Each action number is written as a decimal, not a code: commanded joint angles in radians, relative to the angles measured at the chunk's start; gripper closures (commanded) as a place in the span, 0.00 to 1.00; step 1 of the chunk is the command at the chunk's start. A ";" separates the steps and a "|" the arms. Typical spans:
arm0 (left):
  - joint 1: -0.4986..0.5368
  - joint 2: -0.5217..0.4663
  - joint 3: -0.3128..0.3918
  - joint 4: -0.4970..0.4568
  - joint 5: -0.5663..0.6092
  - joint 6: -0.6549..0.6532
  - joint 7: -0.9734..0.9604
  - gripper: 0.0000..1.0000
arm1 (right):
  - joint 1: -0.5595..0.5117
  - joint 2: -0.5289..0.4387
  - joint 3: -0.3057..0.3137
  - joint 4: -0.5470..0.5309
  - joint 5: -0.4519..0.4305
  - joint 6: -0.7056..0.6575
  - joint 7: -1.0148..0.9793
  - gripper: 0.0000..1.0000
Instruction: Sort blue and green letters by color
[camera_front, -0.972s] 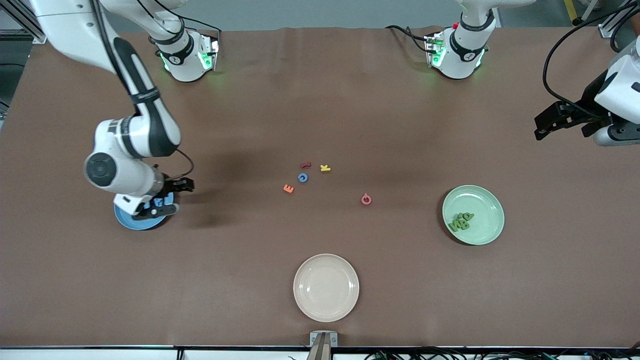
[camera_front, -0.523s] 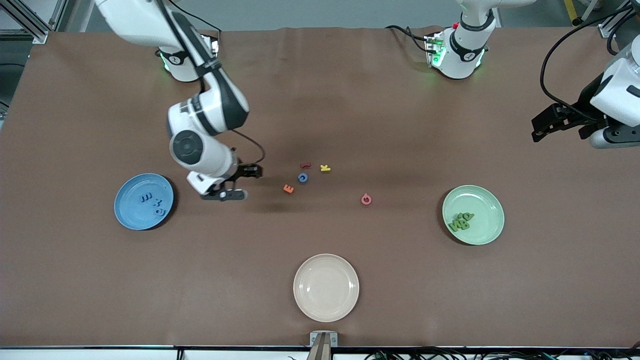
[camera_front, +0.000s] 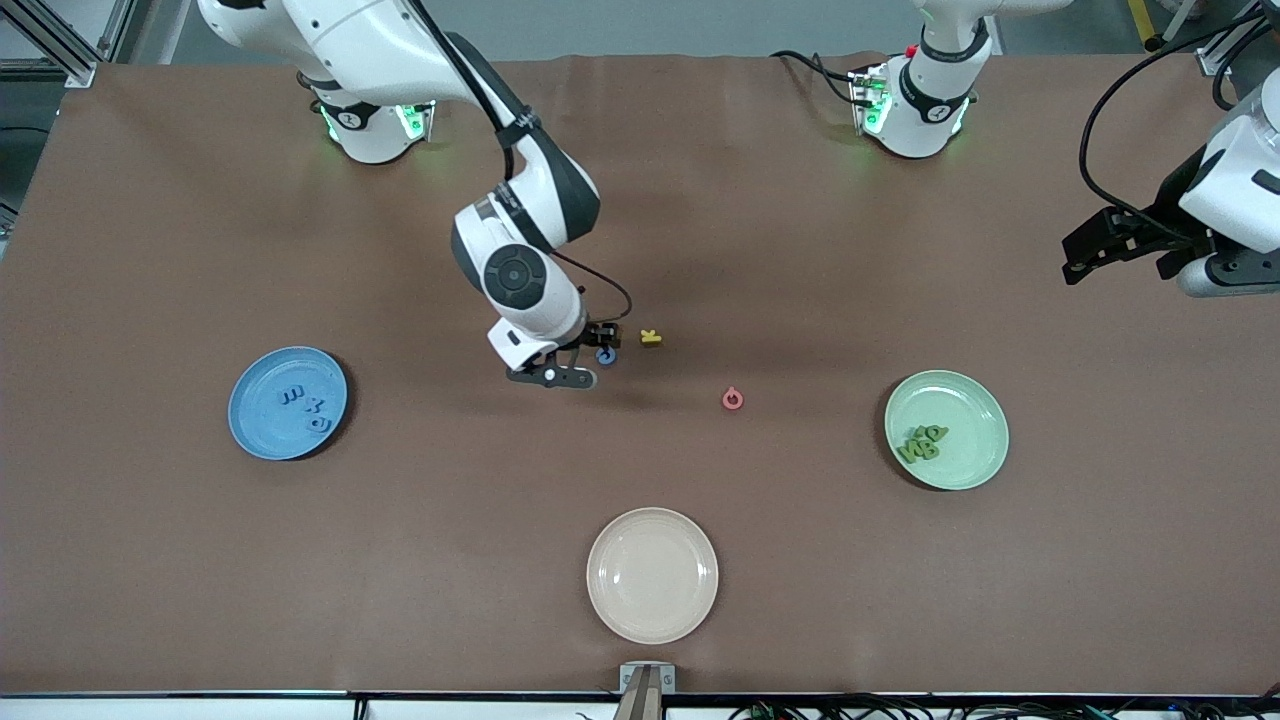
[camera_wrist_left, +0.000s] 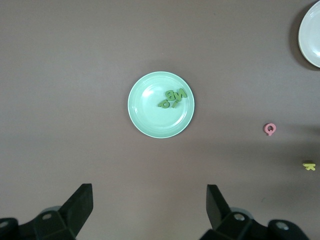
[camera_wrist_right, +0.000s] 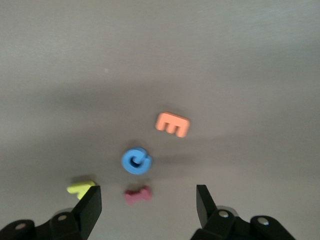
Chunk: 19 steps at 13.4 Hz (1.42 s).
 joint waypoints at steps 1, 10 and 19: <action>0.004 -0.010 0.000 -0.003 -0.016 -0.001 0.020 0.00 | 0.031 0.073 -0.014 0.067 0.008 0.039 0.040 0.15; 0.001 -0.001 0.000 -0.003 -0.013 0.000 0.017 0.00 | 0.063 0.136 -0.015 0.068 -0.078 0.108 0.099 0.16; 0.002 0.000 0.000 -0.003 -0.014 0.002 0.015 0.00 | 0.063 0.153 -0.015 0.064 -0.083 0.122 0.099 0.43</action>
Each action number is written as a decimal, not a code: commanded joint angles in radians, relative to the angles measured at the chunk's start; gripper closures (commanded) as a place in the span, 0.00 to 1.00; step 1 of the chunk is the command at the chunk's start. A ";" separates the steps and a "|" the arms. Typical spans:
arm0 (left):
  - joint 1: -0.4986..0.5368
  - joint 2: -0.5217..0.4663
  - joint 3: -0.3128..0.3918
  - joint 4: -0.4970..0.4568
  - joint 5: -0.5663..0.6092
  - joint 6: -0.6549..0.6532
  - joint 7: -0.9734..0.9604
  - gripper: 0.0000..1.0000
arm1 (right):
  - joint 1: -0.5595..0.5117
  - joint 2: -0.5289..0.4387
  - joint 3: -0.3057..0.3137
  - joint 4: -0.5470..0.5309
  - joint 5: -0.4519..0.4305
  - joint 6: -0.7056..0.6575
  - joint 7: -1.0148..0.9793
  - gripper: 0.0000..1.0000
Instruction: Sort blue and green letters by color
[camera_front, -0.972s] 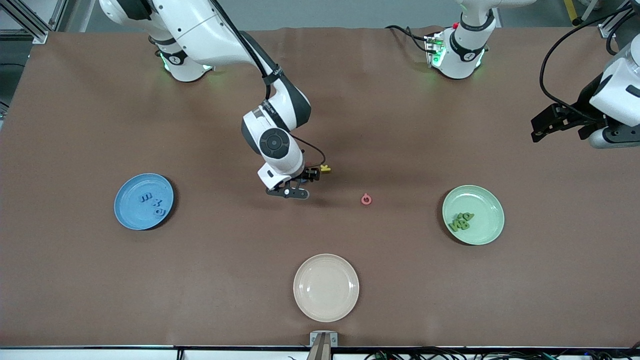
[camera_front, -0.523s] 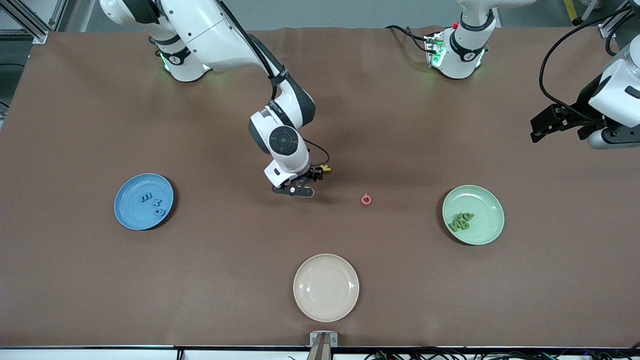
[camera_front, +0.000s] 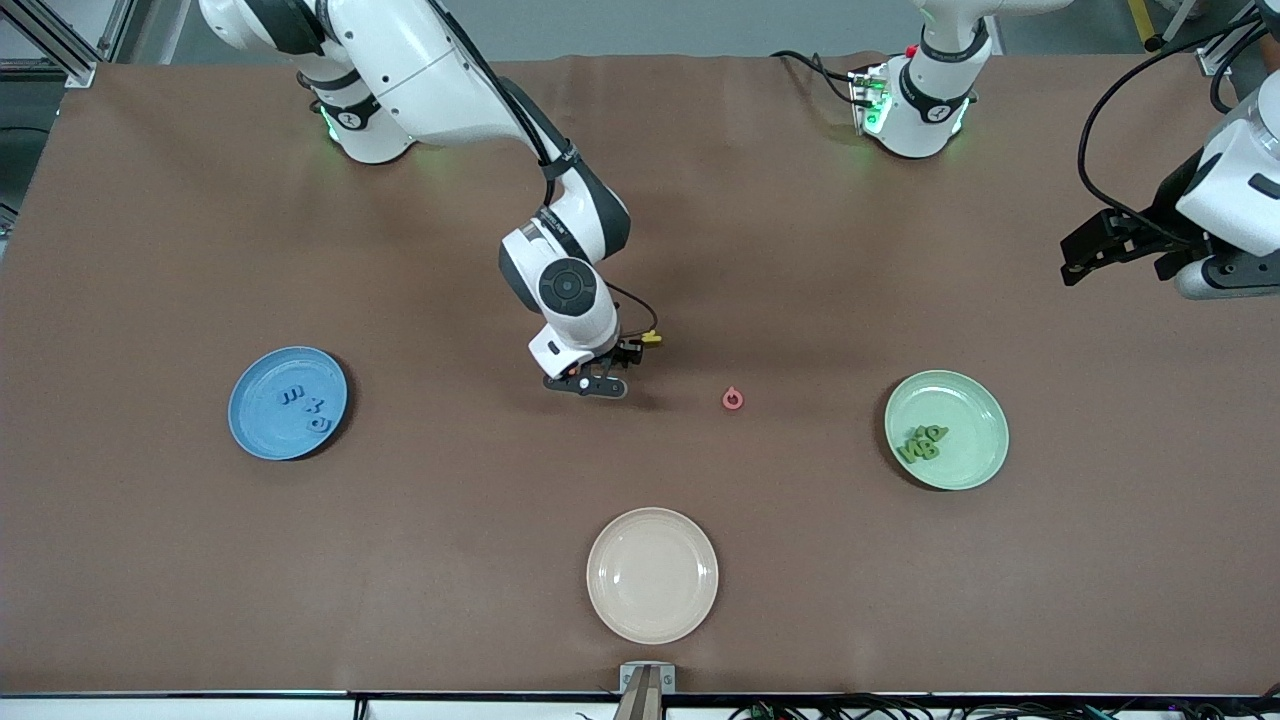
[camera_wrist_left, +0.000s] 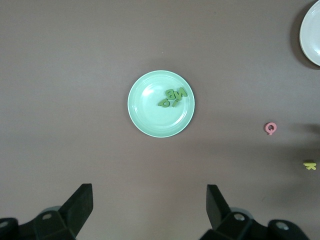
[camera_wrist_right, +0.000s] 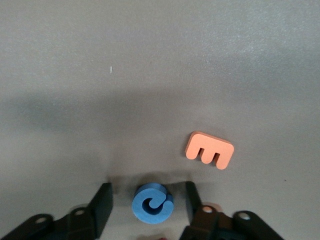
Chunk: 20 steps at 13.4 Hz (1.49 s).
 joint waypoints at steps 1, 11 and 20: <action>0.002 -0.002 0.000 0.000 -0.016 0.005 0.015 0.00 | 0.008 0.012 -0.006 0.018 -0.027 0.002 0.027 0.46; 0.002 0.003 -0.002 0.003 -0.019 0.014 0.011 0.00 | -0.006 -0.005 -0.006 0.021 -0.032 -0.011 0.008 0.83; 0.007 0.003 -0.001 0.001 -0.019 0.024 0.011 0.00 | -0.247 -0.179 -0.009 0.104 -0.039 -0.423 -0.348 0.84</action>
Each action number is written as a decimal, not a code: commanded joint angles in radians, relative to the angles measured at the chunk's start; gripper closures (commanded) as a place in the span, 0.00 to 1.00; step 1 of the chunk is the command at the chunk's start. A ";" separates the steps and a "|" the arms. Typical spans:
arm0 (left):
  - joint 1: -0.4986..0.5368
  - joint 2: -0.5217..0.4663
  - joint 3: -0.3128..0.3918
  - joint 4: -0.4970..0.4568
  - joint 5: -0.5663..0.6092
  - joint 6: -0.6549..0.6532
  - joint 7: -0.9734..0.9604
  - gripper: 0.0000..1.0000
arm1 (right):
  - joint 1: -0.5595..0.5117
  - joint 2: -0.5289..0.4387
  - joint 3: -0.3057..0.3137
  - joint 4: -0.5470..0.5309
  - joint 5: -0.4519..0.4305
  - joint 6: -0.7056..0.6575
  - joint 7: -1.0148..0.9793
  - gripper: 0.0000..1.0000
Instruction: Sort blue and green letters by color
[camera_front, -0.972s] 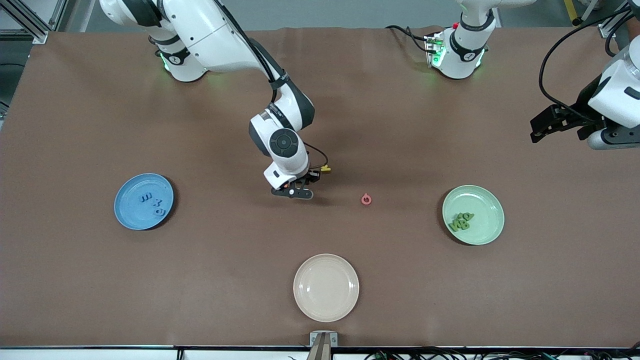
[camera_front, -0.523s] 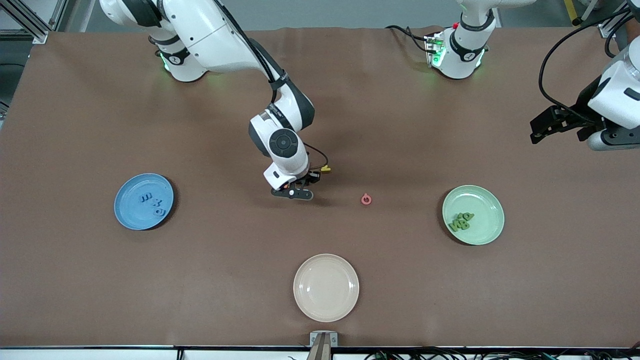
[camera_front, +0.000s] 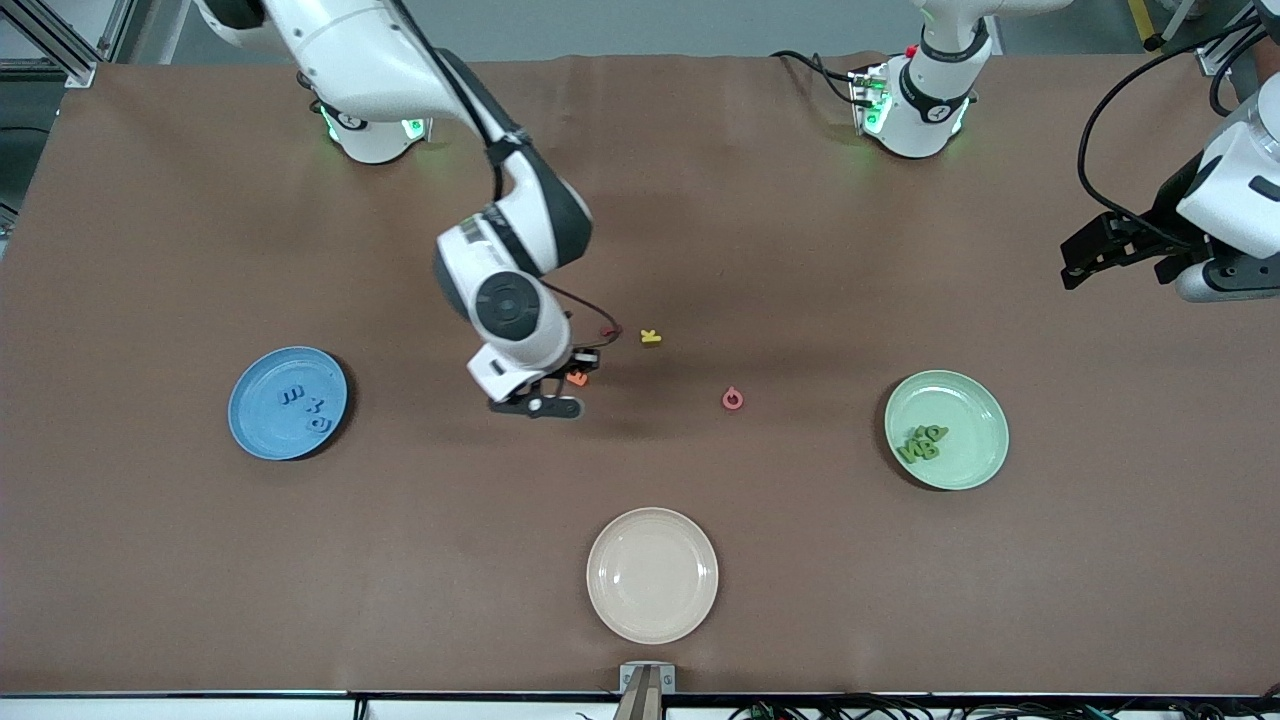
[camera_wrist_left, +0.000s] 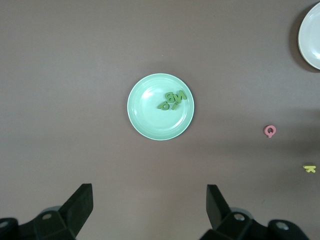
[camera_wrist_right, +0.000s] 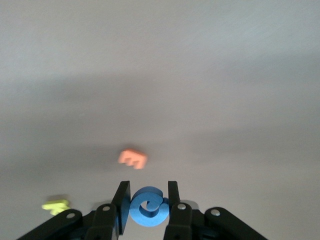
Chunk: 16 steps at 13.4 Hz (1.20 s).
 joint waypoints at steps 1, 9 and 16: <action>0.008 0.000 0.000 0.003 -0.019 0.009 0.011 0.00 | -0.126 -0.045 0.019 -0.020 -0.007 -0.069 -0.180 0.84; 0.005 0.003 0.000 0.003 -0.019 0.012 0.011 0.00 | -0.498 -0.065 0.018 -0.045 -0.125 -0.120 -0.746 0.83; 0.003 0.000 0.000 0.001 -0.019 0.009 0.009 0.00 | -0.680 -0.067 0.018 -0.200 -0.150 0.134 -1.010 0.83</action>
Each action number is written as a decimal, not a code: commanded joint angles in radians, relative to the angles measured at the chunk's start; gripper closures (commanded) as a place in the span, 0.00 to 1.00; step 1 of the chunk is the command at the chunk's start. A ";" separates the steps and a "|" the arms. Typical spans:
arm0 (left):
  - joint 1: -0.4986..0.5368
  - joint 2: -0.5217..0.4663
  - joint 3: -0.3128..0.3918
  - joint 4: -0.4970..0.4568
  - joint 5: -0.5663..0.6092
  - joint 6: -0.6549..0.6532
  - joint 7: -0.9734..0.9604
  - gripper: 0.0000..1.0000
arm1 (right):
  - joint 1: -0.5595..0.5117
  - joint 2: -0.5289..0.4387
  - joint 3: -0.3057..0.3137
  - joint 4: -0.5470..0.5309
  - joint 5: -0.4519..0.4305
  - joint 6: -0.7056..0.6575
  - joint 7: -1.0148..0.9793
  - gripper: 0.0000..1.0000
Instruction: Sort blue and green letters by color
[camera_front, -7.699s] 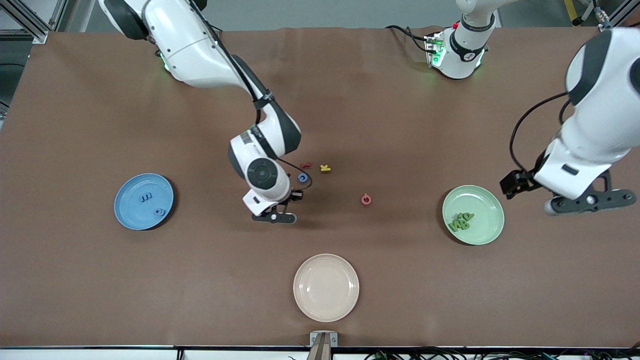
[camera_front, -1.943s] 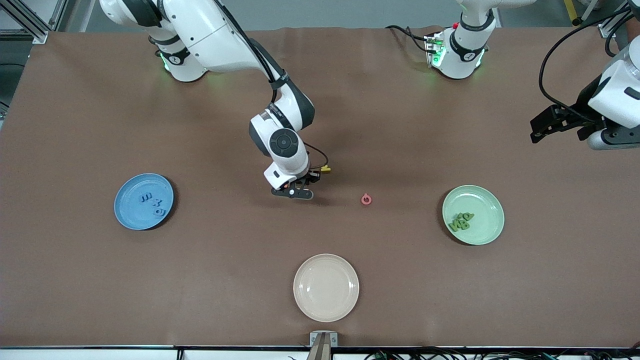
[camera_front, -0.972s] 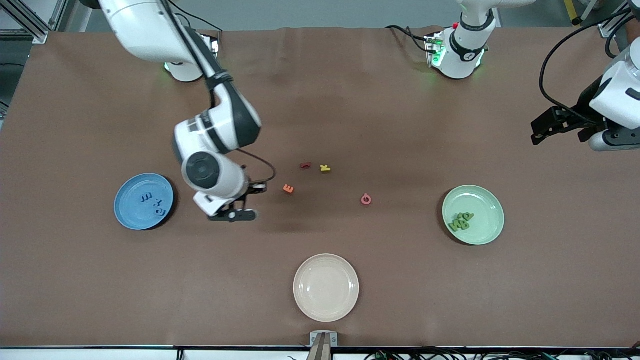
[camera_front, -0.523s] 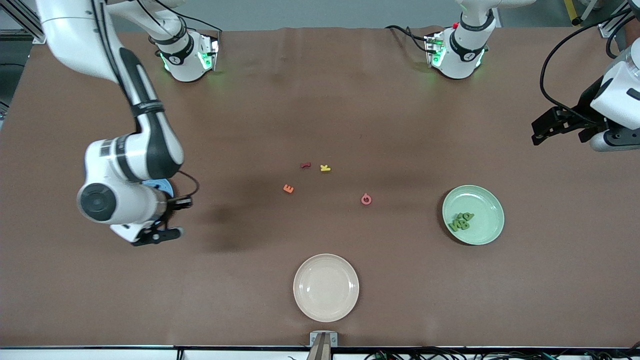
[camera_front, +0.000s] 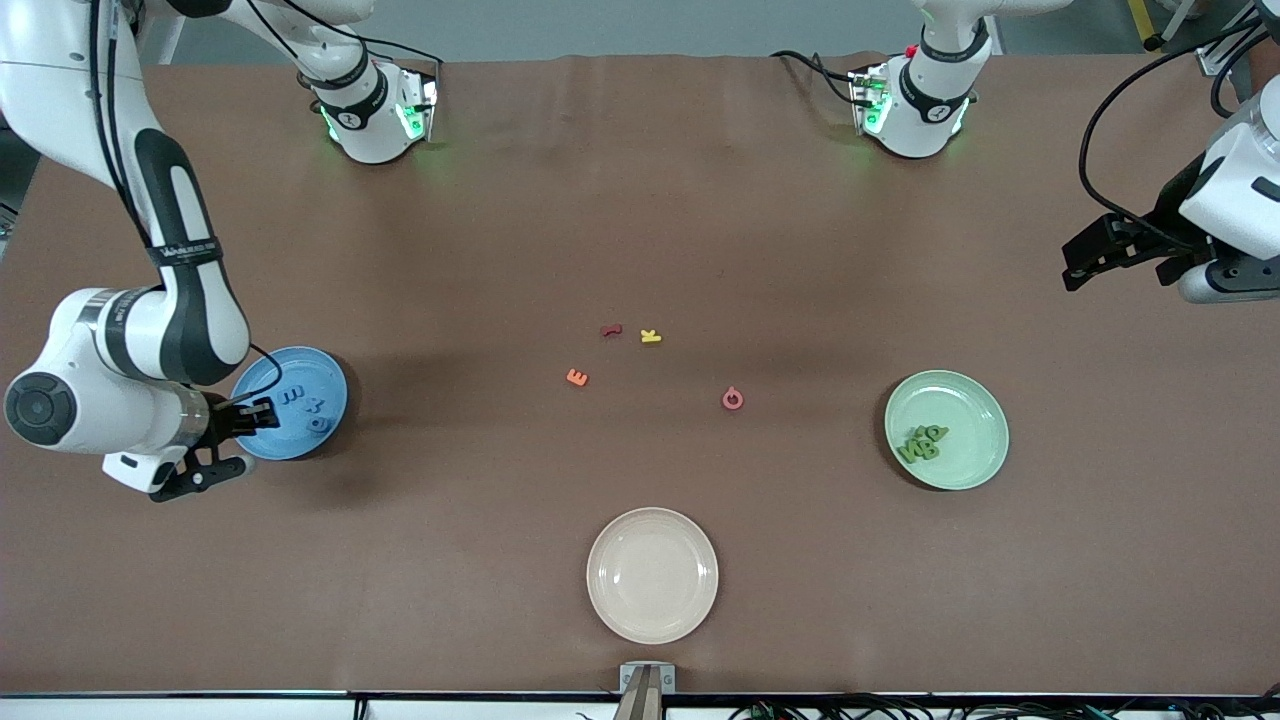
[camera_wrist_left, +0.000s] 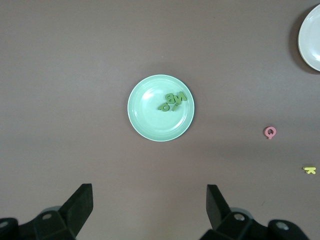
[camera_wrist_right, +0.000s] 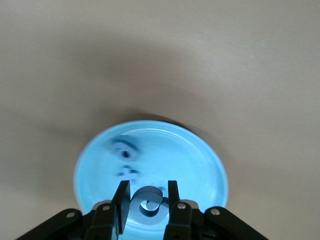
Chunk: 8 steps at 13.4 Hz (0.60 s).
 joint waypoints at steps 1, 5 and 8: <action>0.002 -0.001 -0.002 0.001 -0.019 0.005 0.009 0.00 | -0.044 -0.023 0.023 -0.087 -0.016 0.094 -0.048 0.82; 0.003 -0.001 0.000 0.001 -0.019 0.005 0.011 0.00 | -0.054 -0.021 0.024 -0.202 -0.016 0.261 -0.048 0.81; 0.005 -0.001 0.000 0.001 -0.019 0.005 0.017 0.00 | -0.051 -0.018 0.024 -0.220 -0.014 0.312 -0.047 0.76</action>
